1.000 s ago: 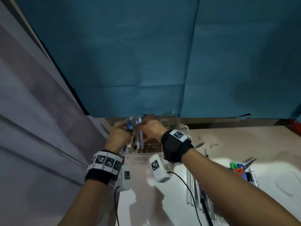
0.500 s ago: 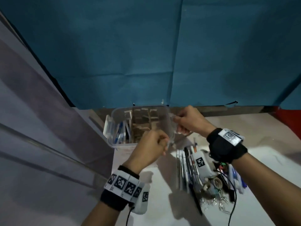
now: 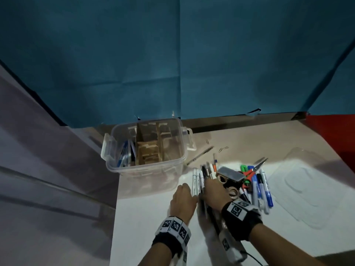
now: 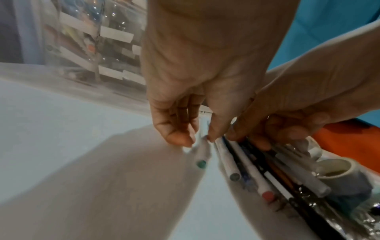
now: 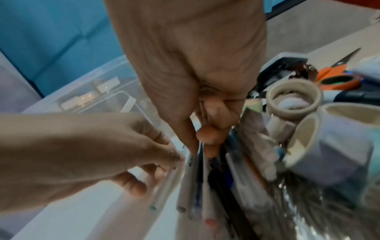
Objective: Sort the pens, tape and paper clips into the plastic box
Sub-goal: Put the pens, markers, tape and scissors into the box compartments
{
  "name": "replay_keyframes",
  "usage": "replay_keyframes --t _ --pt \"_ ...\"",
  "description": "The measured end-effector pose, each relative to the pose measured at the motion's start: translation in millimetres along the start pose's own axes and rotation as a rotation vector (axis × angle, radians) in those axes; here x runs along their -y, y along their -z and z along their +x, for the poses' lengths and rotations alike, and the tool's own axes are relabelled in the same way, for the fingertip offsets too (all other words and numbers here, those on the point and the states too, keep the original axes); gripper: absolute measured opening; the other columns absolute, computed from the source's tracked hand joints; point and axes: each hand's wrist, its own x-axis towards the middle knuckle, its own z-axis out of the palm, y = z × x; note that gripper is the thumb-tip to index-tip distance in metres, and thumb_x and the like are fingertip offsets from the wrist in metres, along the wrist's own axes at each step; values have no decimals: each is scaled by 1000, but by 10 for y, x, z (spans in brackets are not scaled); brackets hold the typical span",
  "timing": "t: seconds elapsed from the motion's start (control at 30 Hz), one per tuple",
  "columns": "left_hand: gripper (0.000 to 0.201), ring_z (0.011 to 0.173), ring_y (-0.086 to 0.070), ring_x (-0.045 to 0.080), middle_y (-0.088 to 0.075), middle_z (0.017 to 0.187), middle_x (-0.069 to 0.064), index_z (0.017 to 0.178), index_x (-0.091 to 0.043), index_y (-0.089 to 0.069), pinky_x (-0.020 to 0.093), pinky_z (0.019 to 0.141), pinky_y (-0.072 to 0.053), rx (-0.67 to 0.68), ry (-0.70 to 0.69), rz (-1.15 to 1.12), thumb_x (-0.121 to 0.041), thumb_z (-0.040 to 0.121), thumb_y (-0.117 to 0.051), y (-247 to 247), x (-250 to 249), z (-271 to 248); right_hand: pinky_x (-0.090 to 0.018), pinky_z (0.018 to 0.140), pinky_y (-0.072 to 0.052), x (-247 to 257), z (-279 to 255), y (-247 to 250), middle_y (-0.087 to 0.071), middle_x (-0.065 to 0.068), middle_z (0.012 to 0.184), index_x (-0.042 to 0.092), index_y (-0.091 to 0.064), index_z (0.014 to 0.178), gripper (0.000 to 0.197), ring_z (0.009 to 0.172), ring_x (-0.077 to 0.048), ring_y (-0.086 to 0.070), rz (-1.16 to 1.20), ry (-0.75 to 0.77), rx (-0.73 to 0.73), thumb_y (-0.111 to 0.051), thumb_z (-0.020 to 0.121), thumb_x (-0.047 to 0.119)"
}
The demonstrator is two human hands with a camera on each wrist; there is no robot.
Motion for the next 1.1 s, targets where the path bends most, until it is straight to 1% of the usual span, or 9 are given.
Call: replay_keyframes --t 0.1,0.2,0.27,0.4,0.57,0.63,0.73,0.87,1.1 --pt "15 102 -57 30 -53 112 5 105 -12 -47 40 83 -46 -15 44 2 -19 92 -50 -12 19 29 -37 81 -49 71 -37 -102 -59 -16 114 5 -55 107 18 107 -34 -62 -9 -20 1 -53 92 14" --pt "16 103 -58 32 -54 112 6 104 -12 -47 40 81 -44 -7 76 -5 -20 91 -50 1 30 52 -33 70 -43 106 16 -115 -61 -17 110 10 -49 86 6 101 -33 -64 31 -30 -3 -51 91 8" --pt "17 103 -58 32 -54 111 7 104 -11 -48 38 78 -43 -5 88 -27 -23 91 -51 9 42 59 -29 67 -39 89 80 -96 -59 -16 105 13 -39 74 23 94 -31 -62 97 -54 -4 -54 89 9" --pt "25 103 -56 30 -55 109 9 108 -5 -48 35 77 -42 -20 80 -127 -23 91 -56 48 70 68 -27 59 -39 53 159 -10 -54 -9 89 12 -43 76 22 79 -25 -55 222 -83 6 -65 82 15" --pt "19 74 -51 16 -53 94 5 109 -6 -41 33 65 -41 -43 67 -265 -10 93 -51 173 96 58 -20 44 -41 -37 183 348 -55 -1 57 12 -51 63 30 50 -15 -54 493 -87 -61 -69 84 24" --pt "19 77 -55 21 -55 97 9 110 -6 -41 33 63 -42 -44 76 -281 -10 94 -49 185 71 90 -27 53 -56 -110 156 546 -67 -8 67 3 -62 76 25 56 -19 -66 744 -93 -47 -72 84 24" --pt "26 92 -62 32 -59 106 15 113 -4 -42 35 70 -47 -25 75 -243 -16 93 -52 122 16 113 -33 60 -56 -185 24 717 -65 -15 80 4 -57 86 15 68 -25 -68 976 -67 20 -68 88 15" --pt "28 100 -61 32 -59 112 15 115 -4 -44 35 75 -46 -31 82 -124 -17 93 -54 -5 5 116 -26 53 -44 -181 -204 566 -58 -12 77 4 -52 94 8 62 -20 -55 778 -28 121 -58 89 7" --pt "20 96 -58 31 -56 110 12 108 -6 -47 34 72 -41 -10 84 -66 -19 94 -53 23 162 74 -28 52 -34 -260 -412 -132 -55 -6 79 13 -52 81 19 77 -26 -58 75 67 55 -64 84 29"
